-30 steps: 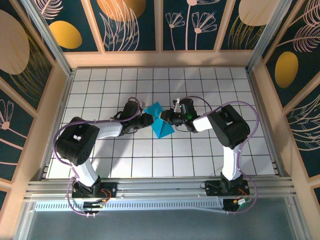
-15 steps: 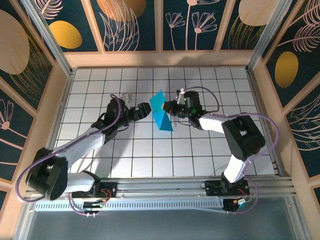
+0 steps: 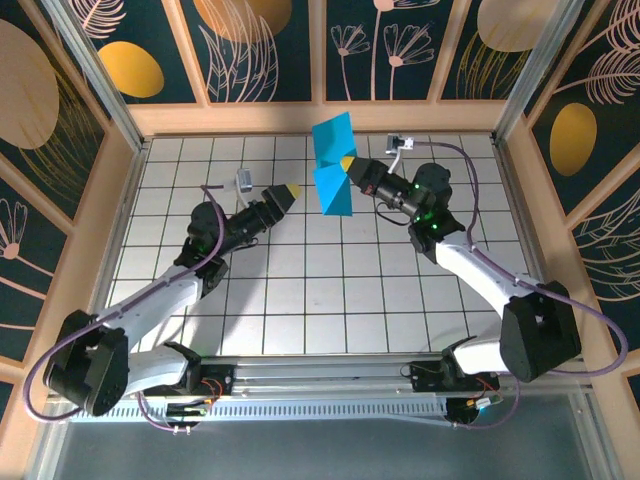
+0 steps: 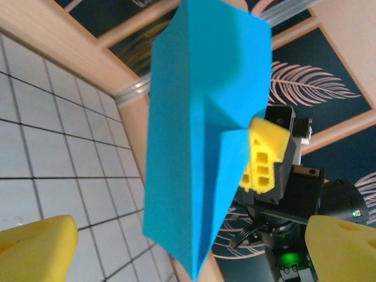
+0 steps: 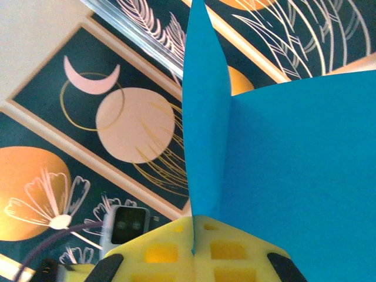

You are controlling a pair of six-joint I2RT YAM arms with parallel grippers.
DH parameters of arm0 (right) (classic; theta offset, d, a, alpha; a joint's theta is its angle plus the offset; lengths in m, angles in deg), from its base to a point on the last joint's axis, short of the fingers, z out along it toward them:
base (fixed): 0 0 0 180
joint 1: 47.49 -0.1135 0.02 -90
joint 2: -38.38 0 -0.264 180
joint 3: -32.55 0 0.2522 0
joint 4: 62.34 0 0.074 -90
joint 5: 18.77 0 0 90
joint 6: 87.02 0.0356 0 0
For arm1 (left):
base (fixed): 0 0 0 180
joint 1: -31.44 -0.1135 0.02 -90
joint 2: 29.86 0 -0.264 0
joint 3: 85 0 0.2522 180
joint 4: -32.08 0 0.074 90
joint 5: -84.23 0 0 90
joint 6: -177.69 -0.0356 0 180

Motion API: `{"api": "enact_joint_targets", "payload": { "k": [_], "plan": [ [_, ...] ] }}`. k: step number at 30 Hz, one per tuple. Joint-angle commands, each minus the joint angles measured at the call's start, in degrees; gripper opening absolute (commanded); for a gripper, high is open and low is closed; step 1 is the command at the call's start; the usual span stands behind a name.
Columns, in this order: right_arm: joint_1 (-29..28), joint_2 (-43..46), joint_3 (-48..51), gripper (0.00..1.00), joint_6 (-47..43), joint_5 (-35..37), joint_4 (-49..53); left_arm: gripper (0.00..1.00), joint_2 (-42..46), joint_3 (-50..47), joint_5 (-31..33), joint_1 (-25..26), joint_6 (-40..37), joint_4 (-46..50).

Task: Fold a paper plane with a square sheet of paper (fold left side to right side)
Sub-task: Turn over the paper at the center of the table.

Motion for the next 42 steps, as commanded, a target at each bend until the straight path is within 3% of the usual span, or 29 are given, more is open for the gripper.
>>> {"api": "enact_joint_targets", "payload": {
  "k": [1,9,16,24,29,34,37,42],
  "plan": [
    [-0.8,0.9,-2.2,0.00,3.5,-1.9,-2.4,0.99,-2.8,2.3,-5.6,1.2,5.1,-11.3],
    [-2.5,0.2,-2.4,0.00,6.1,-2.1,-4.3,0.94,-8.1,6.3,-7.2,4.7,6.3,-15.1],
    [-2.7,0.3,-1.4,0.00,7.2,-1.8,-5.4,0.74,-8.7,6.6,-6.6,5.1,6.5,-16.0],
    [-2.8,0.2,-1.0,0.00,7.7,-2.1,-5.5,0.42,-8.1,6.4,-5.6,5.1,5.3,-13.4],
    [-2.8,1.1,-1.0,0.08,5.6,-1.2,-2.5,0.23,-6.8,6.6,-4.5,5.1,3.1,-9.9],
    [-2.5,3.6,-1.2,0.26,0.2,1.6,5.2,0.06,-4.9,6.5,-3.3,5.1,-0.1,-4.1],
    [-1.8,5.6,-0.9,0.36,-3.9,4.7,11.6,0.02,-3.5,7.6,-2.8,5.1,-4.1,2.3],
    [-1.1,9.3,-2.4,0.46,-13.7,17.0,29.6,0.00,-1.7,14.5,2.4,5.3,-19.8,28.7]
  ]
}}
